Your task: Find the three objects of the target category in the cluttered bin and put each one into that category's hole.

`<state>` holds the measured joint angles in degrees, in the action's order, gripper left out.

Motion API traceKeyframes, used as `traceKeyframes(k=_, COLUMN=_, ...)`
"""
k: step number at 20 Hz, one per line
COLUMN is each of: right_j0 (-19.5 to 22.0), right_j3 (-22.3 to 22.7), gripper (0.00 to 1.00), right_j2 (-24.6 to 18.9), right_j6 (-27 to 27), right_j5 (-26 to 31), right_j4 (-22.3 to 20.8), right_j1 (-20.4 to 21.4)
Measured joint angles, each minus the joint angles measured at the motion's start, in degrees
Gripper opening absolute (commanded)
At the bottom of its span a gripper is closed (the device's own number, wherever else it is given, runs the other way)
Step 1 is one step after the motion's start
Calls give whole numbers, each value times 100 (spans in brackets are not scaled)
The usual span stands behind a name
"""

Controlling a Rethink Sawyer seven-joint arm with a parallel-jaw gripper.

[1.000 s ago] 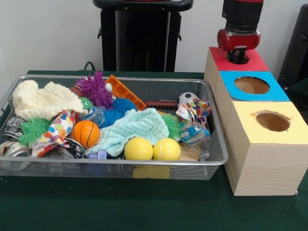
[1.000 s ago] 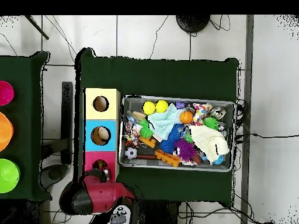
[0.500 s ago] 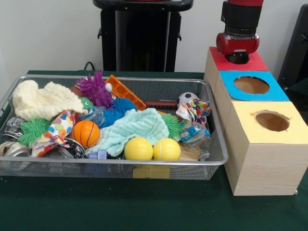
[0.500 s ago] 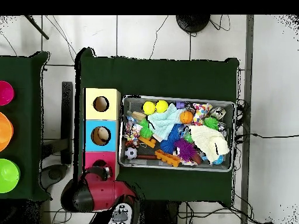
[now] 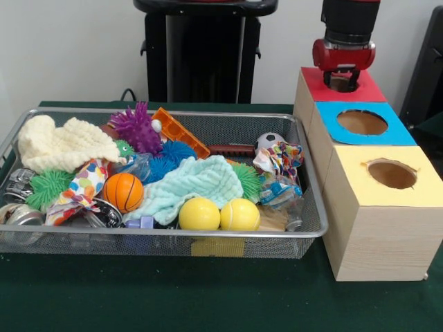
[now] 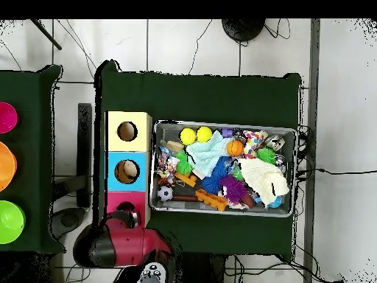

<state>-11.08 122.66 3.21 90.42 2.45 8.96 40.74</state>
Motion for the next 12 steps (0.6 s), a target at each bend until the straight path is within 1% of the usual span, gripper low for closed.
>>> traceKeyframes(k=3, right_j0=-32, right_j3=0, gripper=100, right_j2=54, right_j6=0, right_j5=257, right_j4=8, right_j1=173)
traceKeyframes(k=8, right_j0=-272, right_j3=-72, gripper=100, right_j2=347, right_j6=0, right_j5=1221, right_j4=5, right_j1=729)
traceKeyframes(k=9, right_j0=-292, right_j3=-81, gripper=100, right_j2=373, right_j6=0, right_j5=1332, right_j4=0, right_j1=774)
traceKeyframes(k=10, right_j0=-361, right_j3=-100, gripper=100, right_j2=465, right_j6=0, right_j5=1716, right_j4=4, right_j1=937)
traceKeyframes(k=12, right_j0=-412, right_j3=-123, gripper=100, right_j2=539, right_j6=0, right_j5=2069, right_j4=0, right_j1=1073)
